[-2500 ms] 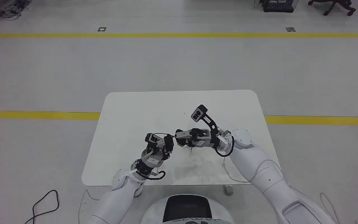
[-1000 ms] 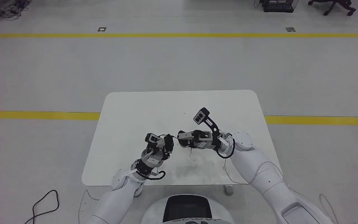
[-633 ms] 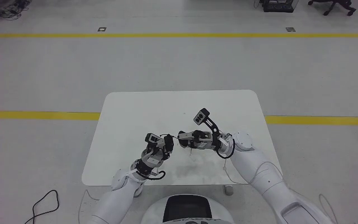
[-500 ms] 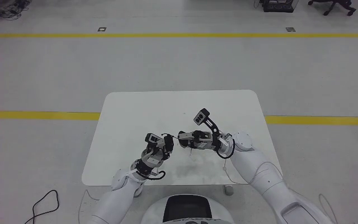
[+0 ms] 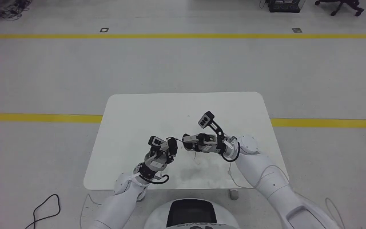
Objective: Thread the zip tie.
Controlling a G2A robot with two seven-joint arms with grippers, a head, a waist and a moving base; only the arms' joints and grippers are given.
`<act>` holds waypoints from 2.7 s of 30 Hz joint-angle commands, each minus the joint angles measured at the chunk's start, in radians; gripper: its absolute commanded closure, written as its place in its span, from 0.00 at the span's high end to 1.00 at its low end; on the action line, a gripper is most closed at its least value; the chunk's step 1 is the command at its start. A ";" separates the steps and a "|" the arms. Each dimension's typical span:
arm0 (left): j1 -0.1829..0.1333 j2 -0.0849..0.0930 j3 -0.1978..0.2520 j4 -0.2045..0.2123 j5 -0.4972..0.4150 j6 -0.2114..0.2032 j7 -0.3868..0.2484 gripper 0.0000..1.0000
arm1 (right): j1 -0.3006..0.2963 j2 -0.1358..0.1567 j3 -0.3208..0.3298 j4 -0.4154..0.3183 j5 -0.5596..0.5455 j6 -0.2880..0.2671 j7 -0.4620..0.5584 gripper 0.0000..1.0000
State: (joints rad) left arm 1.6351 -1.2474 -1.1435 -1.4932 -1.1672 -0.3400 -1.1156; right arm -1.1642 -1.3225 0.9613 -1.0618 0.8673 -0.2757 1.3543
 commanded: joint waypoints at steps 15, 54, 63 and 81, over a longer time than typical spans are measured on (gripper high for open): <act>0.000 0.000 0.000 0.000 0.000 0.000 0.000 0.00 | 0.006 -0.006 0.000 0.028 0.006 0.000 0.006 0.00; 0.000 0.000 0.000 0.000 0.000 0.000 0.000 0.00 | 0.019 -0.021 0.000 0.089 0.012 0.005 0.019 0.00; 0.000 0.000 0.000 0.000 0.000 0.000 0.000 0.00 | 0.021 -0.024 0.000 0.098 0.012 0.008 0.022 0.00; 0.000 0.000 0.000 0.000 0.000 0.000 0.000 0.00 | 0.025 -0.031 0.001 0.122 0.011 0.005 0.029 0.00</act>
State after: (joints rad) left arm 1.6351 -1.2474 -1.1435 -1.4932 -1.1672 -0.3400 -1.1156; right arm -1.1396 -1.3526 0.9622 -0.9412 0.8782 -0.2702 1.3834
